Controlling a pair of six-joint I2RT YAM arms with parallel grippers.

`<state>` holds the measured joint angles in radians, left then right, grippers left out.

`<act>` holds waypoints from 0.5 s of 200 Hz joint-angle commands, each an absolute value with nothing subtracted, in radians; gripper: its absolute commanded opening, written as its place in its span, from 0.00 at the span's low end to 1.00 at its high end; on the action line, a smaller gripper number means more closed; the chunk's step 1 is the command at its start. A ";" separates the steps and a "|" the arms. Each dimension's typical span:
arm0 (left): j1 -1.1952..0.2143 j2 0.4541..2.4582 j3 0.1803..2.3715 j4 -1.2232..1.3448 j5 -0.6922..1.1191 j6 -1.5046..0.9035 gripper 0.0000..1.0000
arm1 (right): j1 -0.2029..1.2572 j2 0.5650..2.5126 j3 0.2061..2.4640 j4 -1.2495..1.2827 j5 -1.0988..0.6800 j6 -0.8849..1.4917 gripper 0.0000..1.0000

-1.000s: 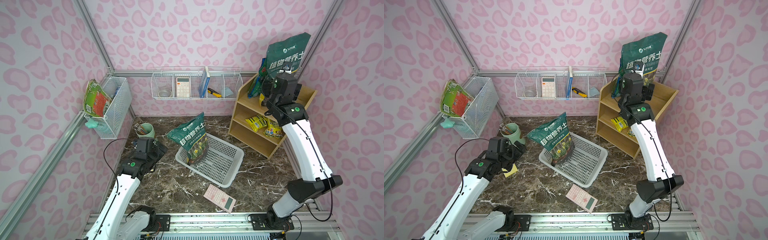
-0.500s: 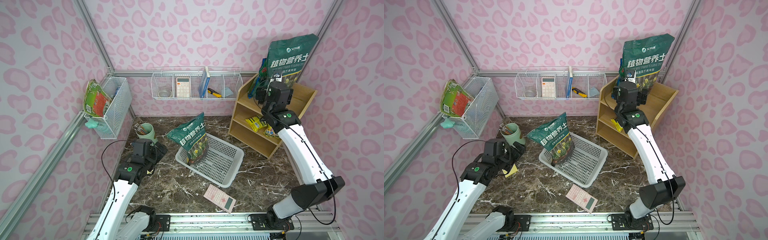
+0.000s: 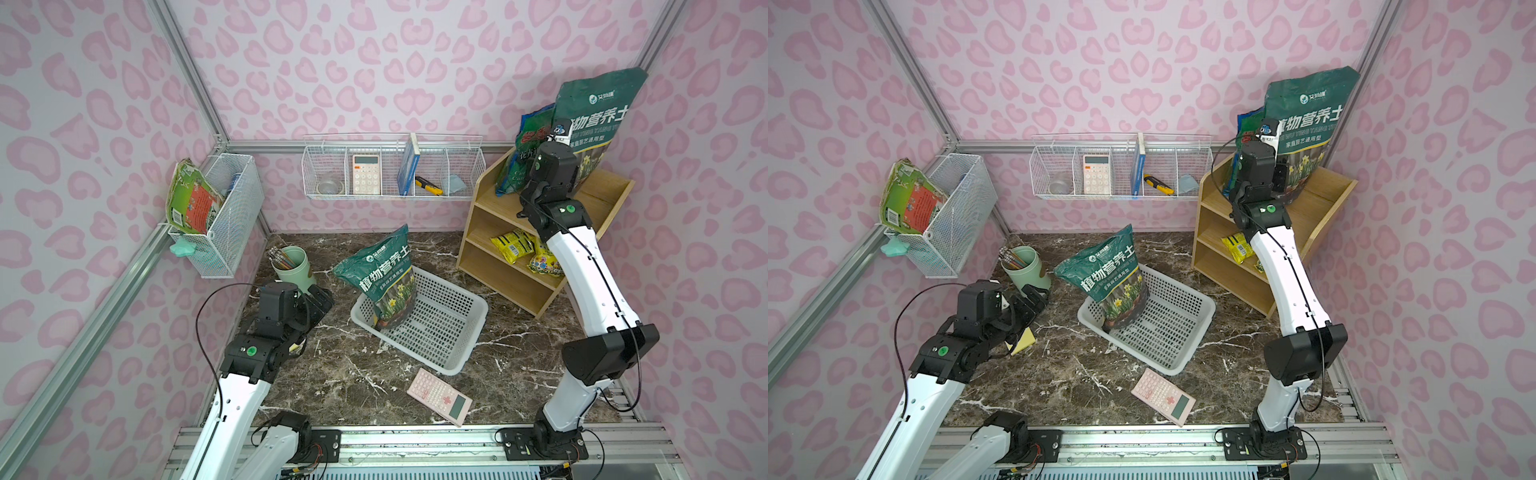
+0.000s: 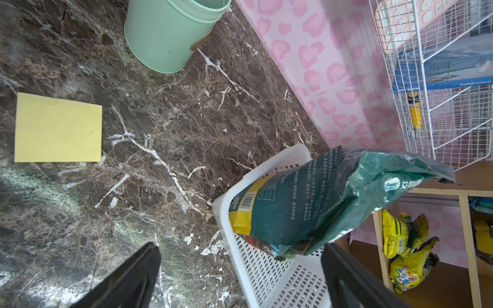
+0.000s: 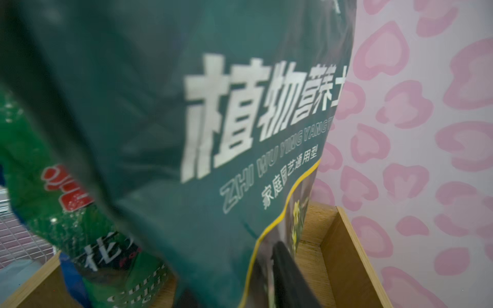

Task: Take down the fertilizer bag from the shelf
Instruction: Pick up the fertilizer bag from the shelf.

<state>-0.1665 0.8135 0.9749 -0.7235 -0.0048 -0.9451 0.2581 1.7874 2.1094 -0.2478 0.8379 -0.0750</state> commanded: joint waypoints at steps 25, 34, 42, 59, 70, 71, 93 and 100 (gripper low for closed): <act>-0.161 0.782 0.952 -0.702 -0.064 -0.927 0.99 | 0.294 1.635 1.974 -0.177 0.835 0.000 0.00; -0.160 0.781 0.942 -0.694 -0.070 -0.924 0.99 | 0.327 1.572 1.888 -0.114 0.856 -0.020 0.00; -0.158 0.782 0.937 -0.688 -0.071 -0.921 0.99 | 0.366 1.522 1.817 -0.043 0.886 -0.061 0.00; -0.157 0.788 0.936 -0.688 -0.080 -0.922 0.99 | 0.454 1.443 1.687 0.092 0.965 -0.163 0.00; -0.154 0.792 0.937 -0.693 -0.087 -0.926 0.99 | 0.491 1.417 1.653 0.121 0.991 -0.199 0.00; -0.154 0.792 0.938 -0.695 -0.088 -0.927 0.99 | 0.495 1.416 1.652 0.122 0.993 -0.201 0.00; -0.149 0.792 0.948 -0.716 -0.107 -0.938 0.99 | 0.546 1.395 1.639 0.100 1.040 -0.217 0.00; -0.149 0.789 0.945 -0.718 -0.112 -0.937 0.99 | 0.563 1.381 1.626 0.102 1.048 -0.222 0.00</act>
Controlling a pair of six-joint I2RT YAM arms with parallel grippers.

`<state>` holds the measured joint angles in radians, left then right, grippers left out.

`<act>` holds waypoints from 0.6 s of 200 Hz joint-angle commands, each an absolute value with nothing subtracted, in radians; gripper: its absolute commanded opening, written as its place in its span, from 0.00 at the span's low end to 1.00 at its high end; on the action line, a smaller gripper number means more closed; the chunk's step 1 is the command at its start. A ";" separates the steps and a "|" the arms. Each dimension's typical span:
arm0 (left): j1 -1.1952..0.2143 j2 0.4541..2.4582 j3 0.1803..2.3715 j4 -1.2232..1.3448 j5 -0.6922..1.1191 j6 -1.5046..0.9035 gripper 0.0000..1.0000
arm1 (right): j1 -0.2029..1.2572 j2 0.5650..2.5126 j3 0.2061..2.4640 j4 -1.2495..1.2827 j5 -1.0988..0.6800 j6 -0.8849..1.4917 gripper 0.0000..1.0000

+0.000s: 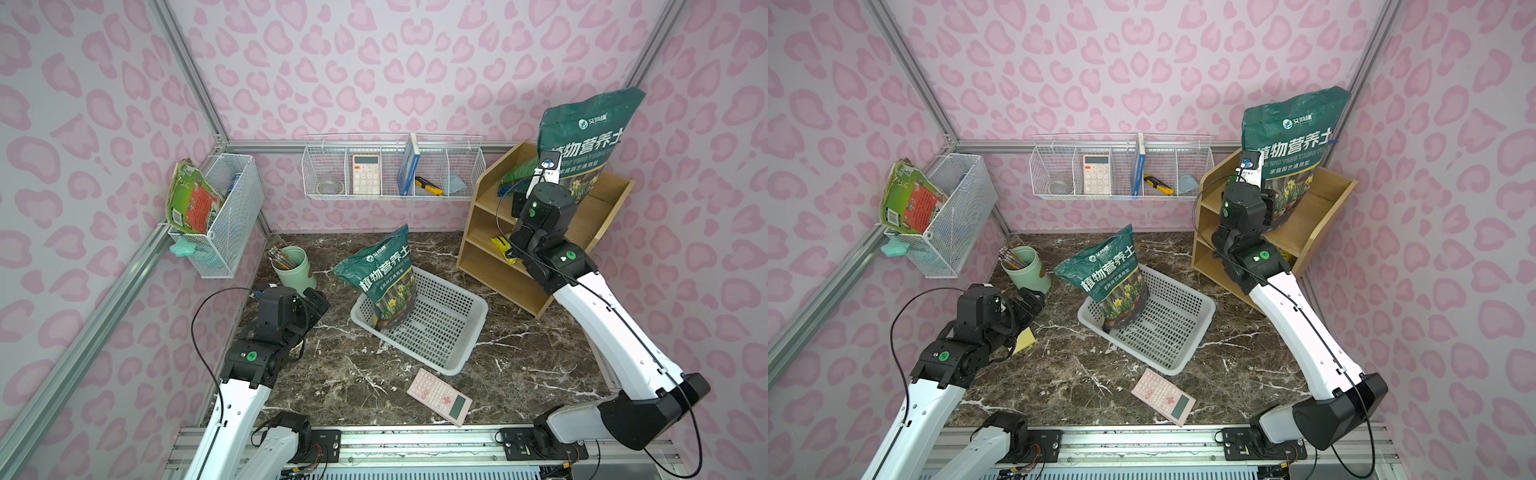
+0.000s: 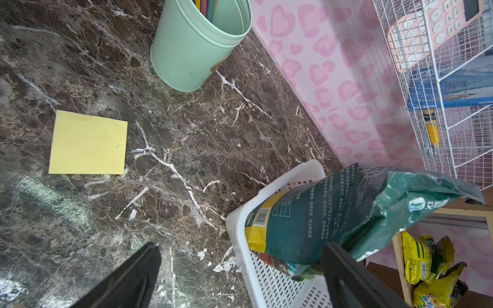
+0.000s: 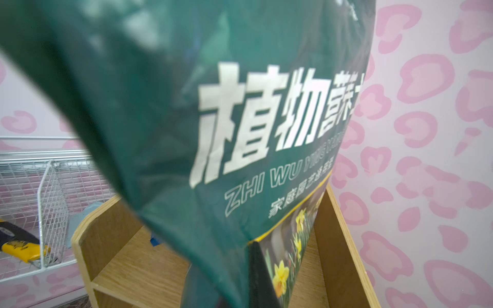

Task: Take down the fertilizer bag from the shelf
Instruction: Pick up the fertilizer bag from the shelf.

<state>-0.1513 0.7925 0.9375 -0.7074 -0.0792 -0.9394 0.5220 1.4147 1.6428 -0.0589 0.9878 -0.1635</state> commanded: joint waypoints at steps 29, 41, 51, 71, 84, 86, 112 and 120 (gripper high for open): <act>-0.149 0.773 0.932 -0.707 -0.121 -0.937 0.99 | 0.666 1.280 1.538 0.160 1.077 -0.242 0.00; -0.149 0.768 0.932 -0.707 -0.119 -0.938 0.99 | 0.726 1.233 1.502 0.176 1.080 -0.245 0.00; -0.148 0.765 0.934 -0.704 -0.108 -0.938 0.99 | 0.780 1.200 1.475 0.177 1.069 -0.247 0.00; -0.148 0.756 0.942 -0.712 -0.077 -0.948 0.99 | 0.887 1.149 1.418 0.194 1.061 -0.237 0.00; -0.148 0.747 0.940 -0.713 -0.081 -0.950 0.99 | 0.950 1.134 1.382 0.197 1.019 -0.240 0.00; -0.147 0.745 0.939 -0.713 -0.081 -0.951 0.99 | 0.960 1.131 1.376 0.201 1.015 -0.242 0.00; -0.149 0.729 0.928 -0.704 -0.100 -0.951 0.99 | 1.032 1.125 1.268 0.273 0.976 -0.231 0.00; -0.148 0.728 0.924 -0.703 -0.113 -0.952 0.99 | 1.035 1.124 1.253 0.262 0.948 -0.191 0.00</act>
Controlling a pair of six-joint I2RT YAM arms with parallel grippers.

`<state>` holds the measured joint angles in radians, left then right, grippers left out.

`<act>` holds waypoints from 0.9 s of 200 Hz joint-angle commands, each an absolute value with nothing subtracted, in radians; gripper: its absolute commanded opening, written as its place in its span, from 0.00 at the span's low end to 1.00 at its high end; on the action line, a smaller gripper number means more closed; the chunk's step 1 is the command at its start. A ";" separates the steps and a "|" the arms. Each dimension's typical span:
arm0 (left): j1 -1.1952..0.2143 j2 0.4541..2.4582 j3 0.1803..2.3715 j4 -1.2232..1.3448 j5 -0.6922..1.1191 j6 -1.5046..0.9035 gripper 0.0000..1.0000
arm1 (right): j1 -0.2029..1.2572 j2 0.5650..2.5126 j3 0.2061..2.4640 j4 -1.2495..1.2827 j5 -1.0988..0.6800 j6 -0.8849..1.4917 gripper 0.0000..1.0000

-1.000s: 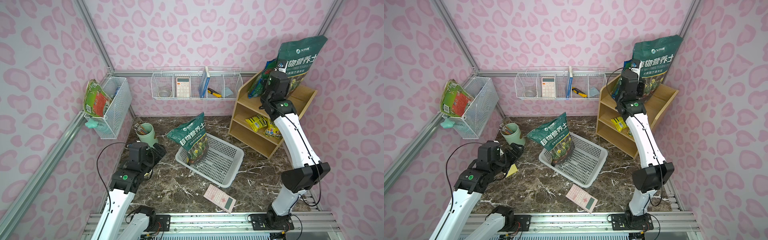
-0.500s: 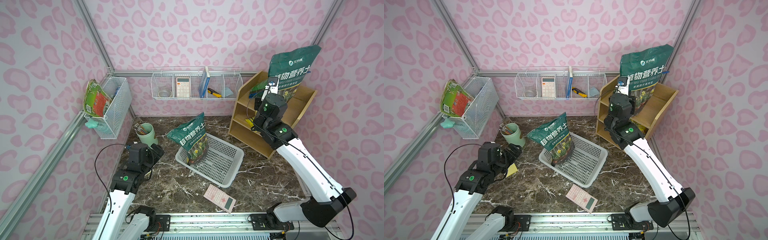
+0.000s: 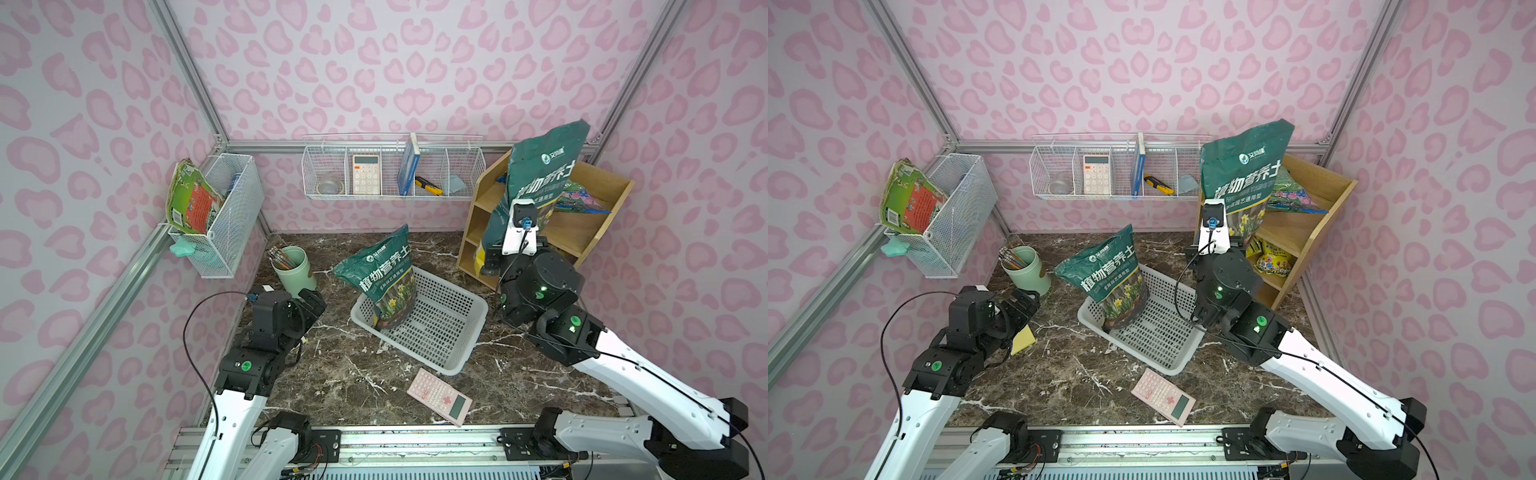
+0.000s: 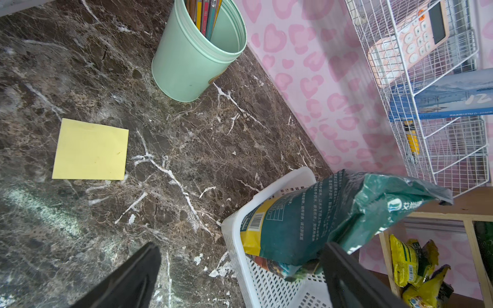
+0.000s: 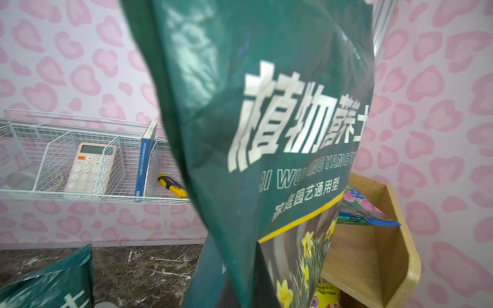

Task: Take down the fertilizer bag from the shelf
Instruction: Pick up the fertilizer bag from the shelf, then place the fertilizer bag in the storage box.

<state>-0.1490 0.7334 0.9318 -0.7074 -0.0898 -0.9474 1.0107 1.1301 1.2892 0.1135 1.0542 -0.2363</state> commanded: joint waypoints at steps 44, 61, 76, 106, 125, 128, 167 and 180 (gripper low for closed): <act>-0.147 0.745 0.917 -0.688 -0.088 -0.956 0.99 | 1.037 1.164 1.168 0.258 0.857 -0.086 0.00; -0.147 0.755 0.924 -0.696 -0.079 -0.958 0.99 | 1.037 1.189 1.125 0.286 0.850 -0.064 0.00; -0.147 0.758 0.927 -0.699 -0.081 -0.959 0.99 | 1.039 1.212 1.096 0.314 0.856 -0.057 0.00; -0.147 0.755 0.928 -0.700 -0.078 -0.960 0.99 | 1.039 1.240 1.083 0.310 0.877 -0.042 0.00; -0.147 0.749 0.923 -0.697 -0.087 -0.960 0.99 | 1.039 1.234 1.047 0.320 0.852 -0.004 0.00; -0.147 0.749 0.922 -0.695 -0.087 -0.959 0.99 | 1.040 1.235 1.040 0.323 0.850 0.000 0.00; -0.148 0.742 0.917 -0.699 -0.110 -0.957 0.99 | 1.043 1.308 0.976 0.371 0.870 0.029 0.00; -0.147 0.742 0.915 -0.698 -0.113 -0.959 0.99 | 1.045 1.335 0.958 0.395 0.866 0.032 0.00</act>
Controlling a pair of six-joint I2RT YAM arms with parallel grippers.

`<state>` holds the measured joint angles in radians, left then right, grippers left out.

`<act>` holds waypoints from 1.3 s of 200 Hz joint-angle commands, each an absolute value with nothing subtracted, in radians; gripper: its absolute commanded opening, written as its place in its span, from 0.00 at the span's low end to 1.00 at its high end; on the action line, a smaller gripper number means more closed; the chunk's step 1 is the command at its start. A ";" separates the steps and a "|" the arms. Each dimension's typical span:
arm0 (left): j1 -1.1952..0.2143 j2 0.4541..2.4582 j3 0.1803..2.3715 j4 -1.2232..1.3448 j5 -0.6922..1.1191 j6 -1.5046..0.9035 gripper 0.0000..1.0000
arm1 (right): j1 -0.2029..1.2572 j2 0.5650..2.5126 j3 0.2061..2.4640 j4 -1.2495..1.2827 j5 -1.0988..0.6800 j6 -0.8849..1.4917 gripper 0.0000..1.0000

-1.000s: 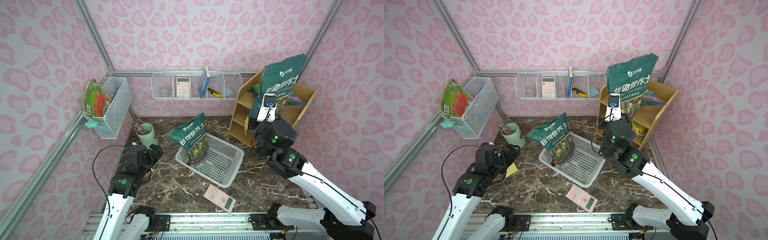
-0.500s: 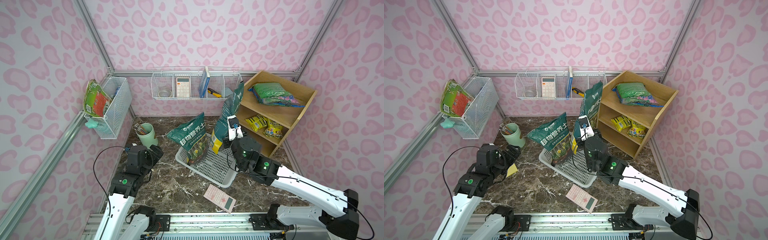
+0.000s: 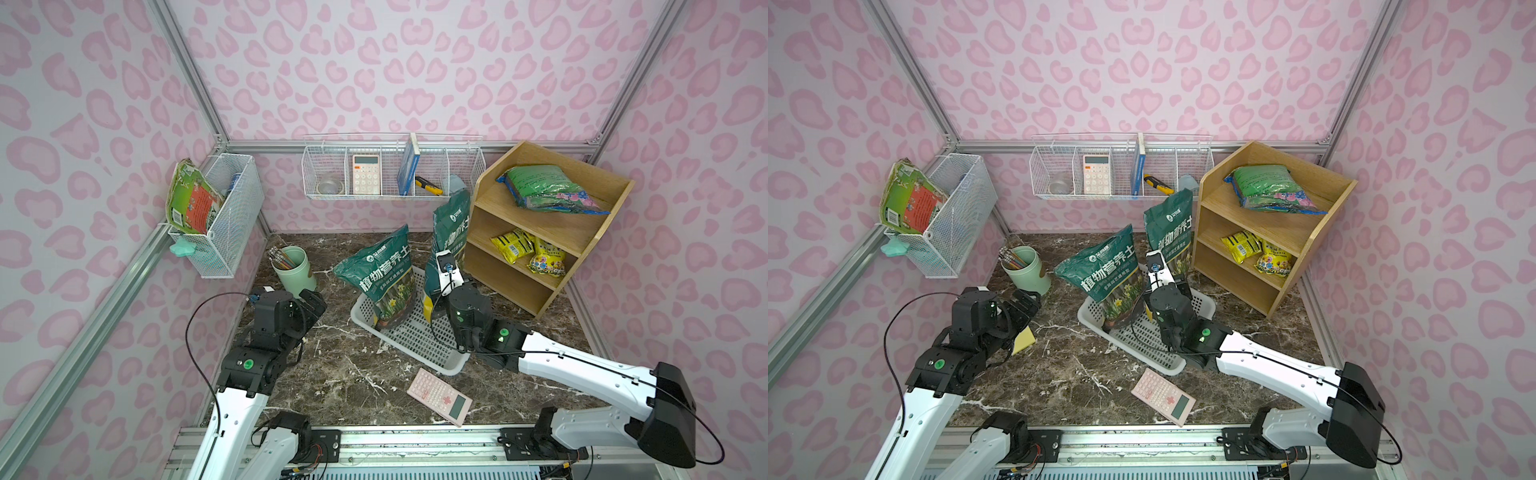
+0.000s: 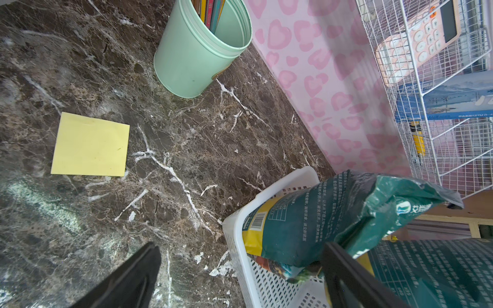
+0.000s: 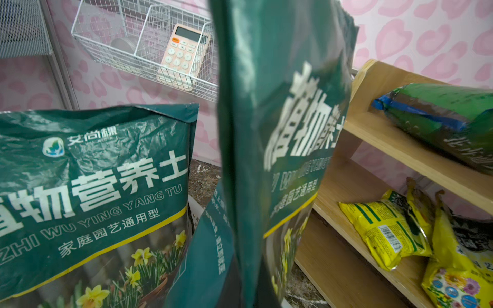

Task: Take down the fertilizer bag from the shelf
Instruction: Place the fertilizer bag in the storage box.

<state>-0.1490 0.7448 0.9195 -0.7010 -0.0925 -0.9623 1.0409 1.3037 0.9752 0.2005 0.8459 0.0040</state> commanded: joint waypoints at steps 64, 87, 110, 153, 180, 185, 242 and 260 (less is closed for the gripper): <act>-0.148 0.730 0.919 -0.709 -0.118 -0.962 0.99 | 1.069 1.515 0.968 0.457 0.864 0.030 0.00; -0.148 0.730 0.920 -0.707 -0.116 -0.962 0.99 | 1.083 1.582 0.983 0.460 0.871 0.041 0.00; -0.148 0.732 0.920 -0.706 -0.110 -0.962 0.99 | 1.103 1.635 0.988 0.482 0.875 0.042 0.00; -0.147 0.731 0.919 -0.706 -0.110 -0.962 0.99 | 1.115 1.739 1.014 0.507 0.879 0.023 0.00; -0.148 0.729 0.917 -0.705 -0.109 -0.965 0.99 | 1.130 1.782 1.023 0.514 0.877 0.014 0.00; -0.147 0.729 0.917 -0.705 -0.106 -0.966 0.99 | 1.135 1.789 1.021 0.521 0.881 0.008 0.00; -0.147 0.736 0.918 -0.707 -0.107 -0.962 0.99 | 1.173 1.859 1.005 0.612 0.865 -0.038 0.08; -0.148 0.732 0.917 -0.706 -0.117 -0.959 0.99 | 1.178 1.857 1.015 0.593 0.853 -0.029 0.19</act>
<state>-0.1486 0.7353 0.9161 -0.7048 -0.1123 -0.9653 1.1759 1.8481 1.0084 0.6579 0.9154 -0.0315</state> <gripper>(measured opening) 0.990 0.107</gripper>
